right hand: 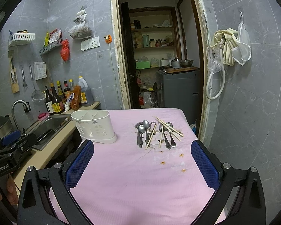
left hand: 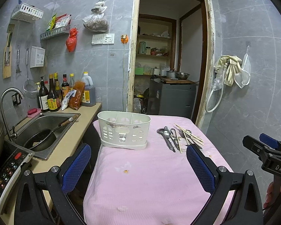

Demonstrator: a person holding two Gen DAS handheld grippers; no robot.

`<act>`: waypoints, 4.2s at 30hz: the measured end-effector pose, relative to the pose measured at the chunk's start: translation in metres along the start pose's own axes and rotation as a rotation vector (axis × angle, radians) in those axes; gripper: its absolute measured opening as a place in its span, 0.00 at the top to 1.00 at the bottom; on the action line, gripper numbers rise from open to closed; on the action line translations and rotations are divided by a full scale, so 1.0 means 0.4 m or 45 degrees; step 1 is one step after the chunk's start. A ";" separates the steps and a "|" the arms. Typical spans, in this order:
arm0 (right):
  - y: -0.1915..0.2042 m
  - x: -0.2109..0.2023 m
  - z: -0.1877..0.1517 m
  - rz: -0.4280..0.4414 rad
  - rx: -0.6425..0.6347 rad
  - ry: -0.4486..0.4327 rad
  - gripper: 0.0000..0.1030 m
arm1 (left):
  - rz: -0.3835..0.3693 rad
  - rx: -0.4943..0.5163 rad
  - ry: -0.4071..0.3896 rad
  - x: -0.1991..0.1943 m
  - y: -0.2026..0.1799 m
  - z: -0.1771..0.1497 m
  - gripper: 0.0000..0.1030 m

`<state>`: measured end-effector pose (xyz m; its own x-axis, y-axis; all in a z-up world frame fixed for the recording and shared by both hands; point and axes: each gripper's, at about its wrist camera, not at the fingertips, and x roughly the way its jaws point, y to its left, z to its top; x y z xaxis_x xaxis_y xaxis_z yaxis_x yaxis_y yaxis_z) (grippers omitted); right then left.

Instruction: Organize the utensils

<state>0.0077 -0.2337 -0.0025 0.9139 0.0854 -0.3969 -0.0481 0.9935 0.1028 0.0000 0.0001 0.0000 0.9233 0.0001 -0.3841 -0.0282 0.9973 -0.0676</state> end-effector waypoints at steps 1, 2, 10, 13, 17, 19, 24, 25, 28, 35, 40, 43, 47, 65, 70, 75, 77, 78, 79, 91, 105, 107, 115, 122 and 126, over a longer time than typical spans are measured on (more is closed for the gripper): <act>0.001 -0.001 -0.001 0.000 -0.001 0.000 0.01 | 0.000 0.000 0.000 0.000 0.000 0.000 0.00; 0.000 -0.001 -0.001 0.001 0.000 -0.001 0.01 | 0.001 0.000 0.000 0.000 0.000 0.000 0.00; -0.001 -0.004 -0.002 0.002 0.002 -0.003 0.01 | 0.001 0.001 -0.001 0.000 0.000 0.000 0.00; 0.000 -0.006 -0.002 0.002 0.001 -0.002 0.01 | 0.001 0.002 -0.002 0.000 0.000 0.000 0.00; -0.005 -0.006 0.000 0.002 0.003 -0.002 0.01 | 0.001 0.002 -0.002 0.000 0.000 0.000 0.00; 0.007 -0.002 -0.005 0.002 0.003 -0.003 0.01 | 0.001 0.002 -0.003 0.000 0.000 0.000 0.00; 0.012 -0.002 -0.007 0.003 0.004 -0.005 0.01 | 0.000 0.003 -0.004 0.000 0.000 0.000 0.00; 0.013 -0.002 -0.007 0.002 0.004 -0.005 0.01 | 0.001 0.003 -0.003 0.000 0.000 0.000 0.00; 0.009 -0.002 -0.006 0.003 0.005 -0.004 0.01 | 0.000 0.003 -0.004 0.000 0.000 0.000 0.00; 0.007 -0.002 -0.006 0.004 0.006 -0.005 0.01 | 0.001 0.004 -0.004 0.000 0.000 0.000 0.00; 0.007 -0.002 -0.005 0.004 0.007 -0.004 0.01 | 0.002 0.005 -0.005 0.000 0.000 0.000 0.00; 0.008 -0.003 -0.006 0.004 0.007 -0.007 0.01 | 0.001 0.005 -0.005 -0.001 0.000 0.000 0.00; 0.013 -0.002 -0.005 0.005 0.008 -0.006 0.01 | 0.001 0.006 -0.005 -0.001 0.000 0.000 0.00; 0.012 -0.005 0.037 0.034 0.001 -0.100 0.01 | -0.048 0.034 -0.072 0.031 -0.040 0.048 0.00; 0.001 0.009 0.090 0.028 -0.015 -0.183 0.01 | -0.068 0.036 -0.119 0.071 -0.055 0.094 0.00; -0.016 0.056 0.142 0.045 -0.024 -0.237 0.01 | -0.077 0.037 -0.172 0.127 -0.083 0.139 0.00; -0.026 0.087 0.160 0.045 -0.036 -0.240 0.01 | -0.075 0.038 -0.190 0.157 -0.095 0.152 0.00; -0.031 0.105 0.170 0.049 -0.042 -0.240 0.01 | -0.071 0.037 -0.193 0.174 -0.102 0.158 0.00; -0.039 0.123 0.179 0.053 -0.048 -0.244 0.01 | -0.070 0.035 -0.195 0.189 -0.110 0.163 0.00; -0.199 0.429 0.246 0.121 -0.042 -0.142 0.01 | -0.115 0.074 -0.148 0.450 -0.220 0.192 0.00; -0.335 0.833 0.137 0.263 0.050 0.208 0.41 | -0.135 0.085 0.076 0.784 -0.349 0.116 0.18; -0.342 0.882 0.112 0.276 0.064 0.268 0.46 | -0.113 0.072 0.135 0.831 -0.354 0.102 0.25; -0.363 1.039 0.038 0.310 0.118 0.475 0.67 | -0.012 -0.027 0.378 0.998 -0.327 0.043 0.45; -0.358 1.111 -0.011 0.356 0.116 0.616 0.72 | 0.038 -0.132 0.575 1.106 -0.284 0.011 0.56; -0.353 1.129 -0.027 0.377 0.090 0.669 0.72 | 0.008 -0.068 0.643 1.136 -0.291 0.002 0.56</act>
<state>0.4229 -0.3345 -0.2063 0.5439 0.4007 -0.7373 -0.2264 0.9161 0.3309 0.4231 -0.1158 -0.1659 0.6231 -0.0429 -0.7809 -0.0648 0.9922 -0.1062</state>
